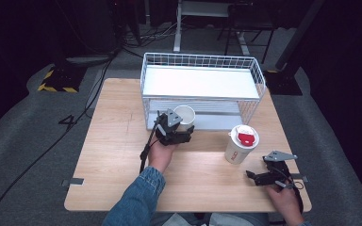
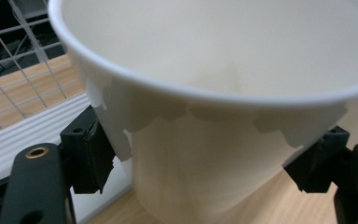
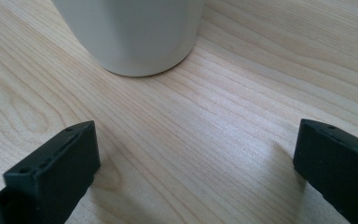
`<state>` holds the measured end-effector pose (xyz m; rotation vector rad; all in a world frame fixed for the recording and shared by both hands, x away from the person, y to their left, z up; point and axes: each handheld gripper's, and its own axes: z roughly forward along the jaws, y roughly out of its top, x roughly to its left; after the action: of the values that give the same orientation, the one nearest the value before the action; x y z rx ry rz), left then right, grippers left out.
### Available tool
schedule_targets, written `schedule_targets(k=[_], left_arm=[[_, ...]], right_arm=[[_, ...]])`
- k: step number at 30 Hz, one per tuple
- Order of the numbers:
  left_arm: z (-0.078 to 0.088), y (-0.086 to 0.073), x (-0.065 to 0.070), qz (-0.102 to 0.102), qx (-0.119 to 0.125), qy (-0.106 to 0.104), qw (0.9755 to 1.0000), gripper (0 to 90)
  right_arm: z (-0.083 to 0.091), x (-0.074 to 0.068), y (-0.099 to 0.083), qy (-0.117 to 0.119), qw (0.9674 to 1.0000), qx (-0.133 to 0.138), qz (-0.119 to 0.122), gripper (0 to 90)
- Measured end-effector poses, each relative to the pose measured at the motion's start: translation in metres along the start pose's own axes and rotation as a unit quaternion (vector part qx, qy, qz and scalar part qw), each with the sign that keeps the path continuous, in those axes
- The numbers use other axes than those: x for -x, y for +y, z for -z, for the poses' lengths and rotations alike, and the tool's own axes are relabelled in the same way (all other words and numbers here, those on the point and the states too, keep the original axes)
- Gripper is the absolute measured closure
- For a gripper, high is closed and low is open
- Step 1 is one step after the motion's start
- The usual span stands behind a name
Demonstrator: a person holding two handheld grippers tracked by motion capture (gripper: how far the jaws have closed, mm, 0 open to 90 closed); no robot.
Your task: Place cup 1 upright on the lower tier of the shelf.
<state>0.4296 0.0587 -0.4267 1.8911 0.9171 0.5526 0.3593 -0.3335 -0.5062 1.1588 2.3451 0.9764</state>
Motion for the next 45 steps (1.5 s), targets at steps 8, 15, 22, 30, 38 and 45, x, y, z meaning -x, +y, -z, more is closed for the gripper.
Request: schedule_targets(k=[8, 15, 22, 30, 38, 45], left_arm=[[-0.018, 0.004, 0.0, 0.008, 0.0, 0.013, 0.9999, 22.4], [-0.034, 0.009, 0.0, 0.007, 0.008, 0.044, 0.999, 22.3], [-0.048, 0.011, -0.001, 0.021, 0.014, 0.053, 0.9983, 22.3], [-0.061, 0.011, 0.001, 0.027, 0.014, 0.057, 0.9979, 22.3], [-0.077, 0.009, 0.001, 0.036, 0.012, 0.058, 0.9976, 22.2], [-0.091, 0.005, 0.002, 0.041, 0.012, 0.059, 0.9973, 22.2]], right_arm=[[0.0, 0.0, 0.0, 0.0, 1.0, 0.0, 0.0, 0.4], [0.0, 0.0, 0.0, 0.0, 1.0, 0.0, 0.0, 0.4], [0.0, 0.0, 0.0, 0.0, 1.0, 0.0, 0.0, 0.4], [0.0, 0.0, 0.0, 0.0, 1.0, 0.0, 0.0, 0.5], [0.0, 0.0, 0.0, 0.0, 1.0, 0.0, 0.0, 0.4], [0.0, 0.0, 0.0, 0.0, 1.0, 0.0, 0.001, 0.4]])
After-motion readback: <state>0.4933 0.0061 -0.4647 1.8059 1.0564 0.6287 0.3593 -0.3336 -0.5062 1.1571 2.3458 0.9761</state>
